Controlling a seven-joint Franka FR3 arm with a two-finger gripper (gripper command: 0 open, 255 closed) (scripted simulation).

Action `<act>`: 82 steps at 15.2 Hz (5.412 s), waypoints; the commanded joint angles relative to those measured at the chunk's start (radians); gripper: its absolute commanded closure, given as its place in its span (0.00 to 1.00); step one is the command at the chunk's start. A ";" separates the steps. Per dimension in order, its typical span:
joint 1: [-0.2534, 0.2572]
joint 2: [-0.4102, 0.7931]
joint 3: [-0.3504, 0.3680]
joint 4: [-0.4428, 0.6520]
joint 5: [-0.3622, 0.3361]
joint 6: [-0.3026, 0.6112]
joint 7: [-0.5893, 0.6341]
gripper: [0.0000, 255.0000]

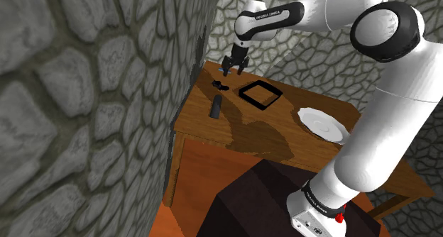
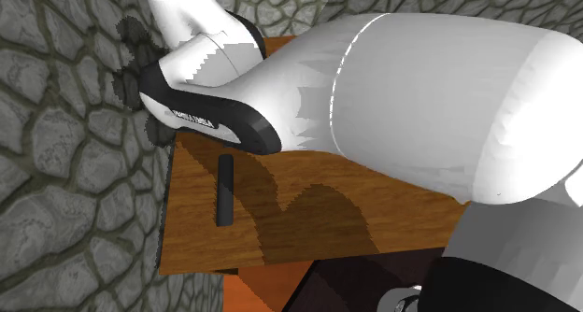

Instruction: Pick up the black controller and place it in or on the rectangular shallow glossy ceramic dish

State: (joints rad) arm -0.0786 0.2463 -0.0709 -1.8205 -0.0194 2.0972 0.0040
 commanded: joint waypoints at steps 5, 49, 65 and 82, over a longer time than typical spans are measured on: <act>-0.023 0.236 -0.015 0.248 0.002 -0.013 0.005 0.00; -0.255 0.230 0.194 0.064 0.255 0.134 -0.674 0.00; -0.256 0.202 0.194 0.077 0.252 0.093 -0.664 1.00; -0.274 0.103 0.186 0.143 0.246 -0.073 -0.648 1.00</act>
State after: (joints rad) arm -0.3449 0.3573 0.1182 -1.6687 0.2241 2.0260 -0.6341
